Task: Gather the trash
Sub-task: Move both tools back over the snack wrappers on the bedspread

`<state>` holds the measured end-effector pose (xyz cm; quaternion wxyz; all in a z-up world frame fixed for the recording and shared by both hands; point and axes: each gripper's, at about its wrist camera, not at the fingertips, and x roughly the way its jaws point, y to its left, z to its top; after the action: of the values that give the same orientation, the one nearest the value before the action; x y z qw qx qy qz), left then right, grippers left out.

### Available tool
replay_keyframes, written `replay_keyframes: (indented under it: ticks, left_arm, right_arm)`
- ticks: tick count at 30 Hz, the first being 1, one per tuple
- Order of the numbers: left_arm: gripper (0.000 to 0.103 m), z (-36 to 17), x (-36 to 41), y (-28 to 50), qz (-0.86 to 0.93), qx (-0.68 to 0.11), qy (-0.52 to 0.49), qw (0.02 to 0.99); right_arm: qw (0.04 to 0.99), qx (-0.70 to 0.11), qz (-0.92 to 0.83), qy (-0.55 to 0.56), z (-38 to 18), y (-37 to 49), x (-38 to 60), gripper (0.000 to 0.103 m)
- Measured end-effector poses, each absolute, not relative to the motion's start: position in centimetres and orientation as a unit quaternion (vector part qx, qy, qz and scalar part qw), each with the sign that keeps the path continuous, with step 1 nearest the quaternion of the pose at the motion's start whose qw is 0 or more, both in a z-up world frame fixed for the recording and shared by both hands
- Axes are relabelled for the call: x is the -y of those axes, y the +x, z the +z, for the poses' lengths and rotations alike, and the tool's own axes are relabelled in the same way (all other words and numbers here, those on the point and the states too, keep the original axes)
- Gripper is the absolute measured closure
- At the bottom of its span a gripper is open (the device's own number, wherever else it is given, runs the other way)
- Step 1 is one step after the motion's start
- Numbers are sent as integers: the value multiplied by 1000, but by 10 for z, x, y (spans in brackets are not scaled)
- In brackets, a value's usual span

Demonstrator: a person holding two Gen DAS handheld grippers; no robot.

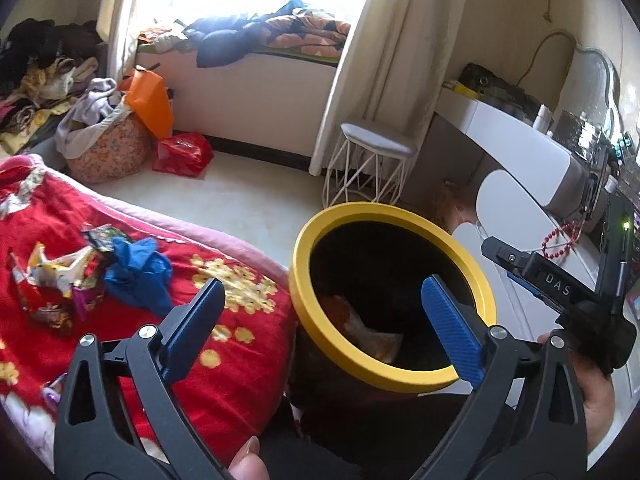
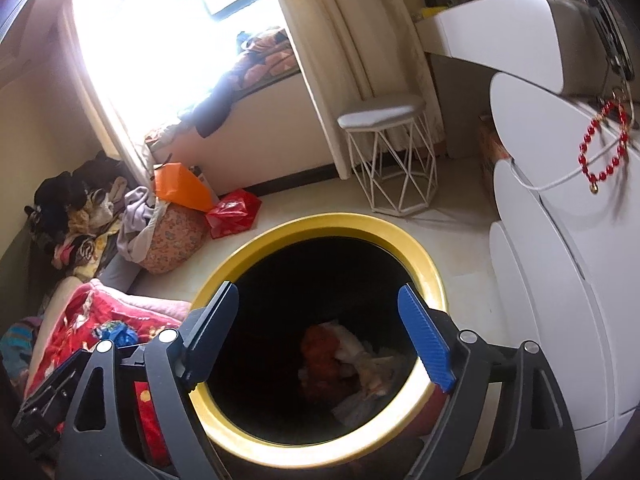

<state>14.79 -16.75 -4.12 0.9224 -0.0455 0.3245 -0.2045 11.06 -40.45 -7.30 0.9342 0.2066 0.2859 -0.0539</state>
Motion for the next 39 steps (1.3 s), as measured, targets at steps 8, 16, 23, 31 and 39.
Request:
replay_keyframes:
  ticks: [8,16,23,31,39]
  left_arm:
    - [11,-28,143,138,-182,-308,-62,932]
    - [11,-18,119,128,-161,-291,-74,940]
    - [11,-11,98,121,-138,-278,-79,947]
    - [11,-7,70,118,-111,-267,-90,953]
    - [11,-6,47,116,-88,-262,-99,956]
  right_arm:
    - [940,-281,-31,189,-63,109,387,21]
    - [947,-271,-1,174,-50,104,362,20]
    - [951,-267,27,154,-42,102,342,19]
    - [954,-259,61,138,-34,98,316,19]
    - [953,-258,104,119,-31,95,289,19]
